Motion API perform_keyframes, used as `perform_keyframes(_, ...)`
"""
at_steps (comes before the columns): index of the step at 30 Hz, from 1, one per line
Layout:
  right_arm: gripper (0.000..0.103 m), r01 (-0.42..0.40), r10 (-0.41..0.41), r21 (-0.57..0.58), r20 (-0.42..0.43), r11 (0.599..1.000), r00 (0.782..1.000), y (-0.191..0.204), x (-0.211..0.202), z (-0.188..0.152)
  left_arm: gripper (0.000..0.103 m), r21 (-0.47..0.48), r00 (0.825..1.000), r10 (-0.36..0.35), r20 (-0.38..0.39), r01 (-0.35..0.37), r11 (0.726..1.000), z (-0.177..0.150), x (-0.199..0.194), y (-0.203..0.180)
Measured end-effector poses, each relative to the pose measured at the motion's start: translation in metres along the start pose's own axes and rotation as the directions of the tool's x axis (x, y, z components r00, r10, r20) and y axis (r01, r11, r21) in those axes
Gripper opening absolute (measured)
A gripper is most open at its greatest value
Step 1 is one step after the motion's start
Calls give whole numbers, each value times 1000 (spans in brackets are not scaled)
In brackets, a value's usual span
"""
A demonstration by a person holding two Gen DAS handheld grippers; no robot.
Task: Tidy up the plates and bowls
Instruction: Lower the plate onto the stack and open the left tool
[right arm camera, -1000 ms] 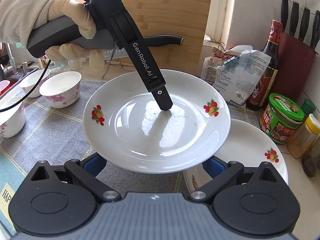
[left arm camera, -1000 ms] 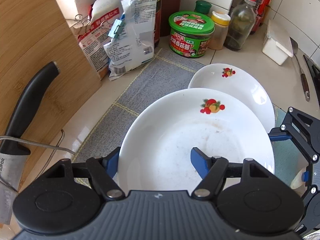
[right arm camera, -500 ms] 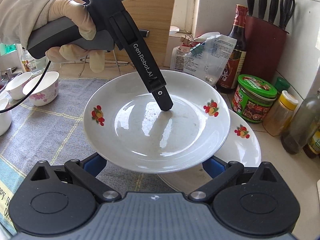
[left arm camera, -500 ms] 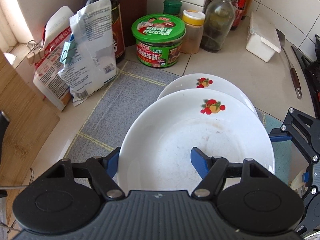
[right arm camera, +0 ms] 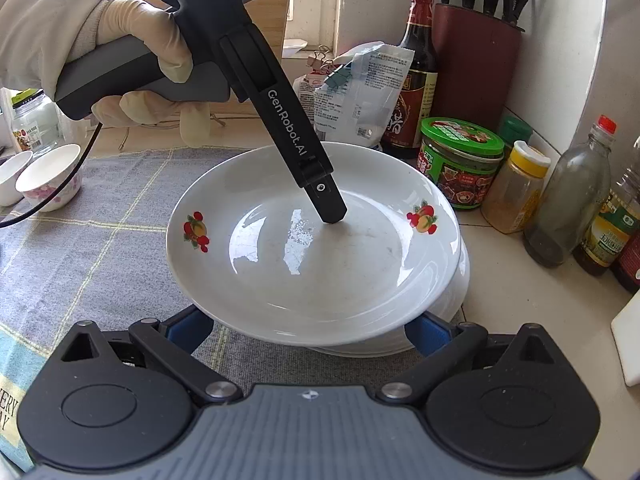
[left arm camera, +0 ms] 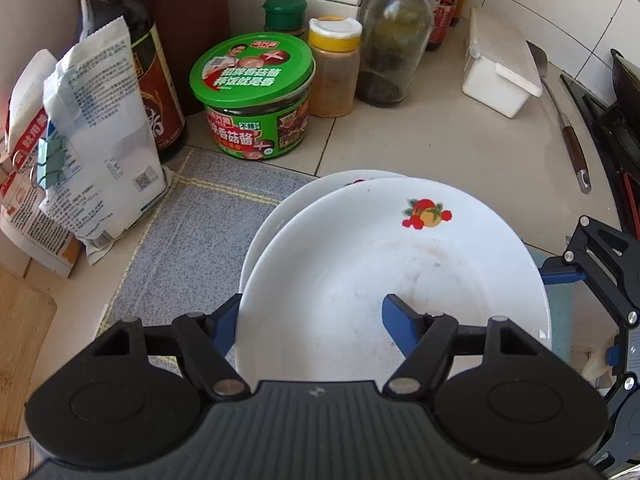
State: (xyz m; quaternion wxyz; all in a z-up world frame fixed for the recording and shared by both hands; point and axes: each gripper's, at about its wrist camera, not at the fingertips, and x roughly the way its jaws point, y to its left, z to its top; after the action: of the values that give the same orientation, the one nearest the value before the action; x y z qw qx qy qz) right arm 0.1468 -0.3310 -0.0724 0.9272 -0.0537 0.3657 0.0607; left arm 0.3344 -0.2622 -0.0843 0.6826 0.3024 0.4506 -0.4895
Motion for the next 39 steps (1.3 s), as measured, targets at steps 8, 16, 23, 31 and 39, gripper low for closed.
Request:
perform_keyframes(8,103,23,-22,22,-9,999,1000,-6,-3,-6,74,22,1000,-20,-8,20,1000,9,12,-8)
perform_keyframes(16,103,33,-32,49,-15,998,999,-11,-2,-9,74,43,999,-26,-24,27,999,14,25,-13)
perform_keyframes(23,103,33,-33,58,-11,998,999,-13,-2,-10,72,57,999,-19,-35,21,998,14,31,-14)
perform_keyframes(31,103,40,-39,54,-14,998,999,-12,-1,-9,72,67,1000,-15,-27,17,998,14,31,-12)
perform_keyframes(39,103,46,-45,49,-22,998,999,-12,0,-9,72,84,1000,-2,-17,3,996,15,31,-14)
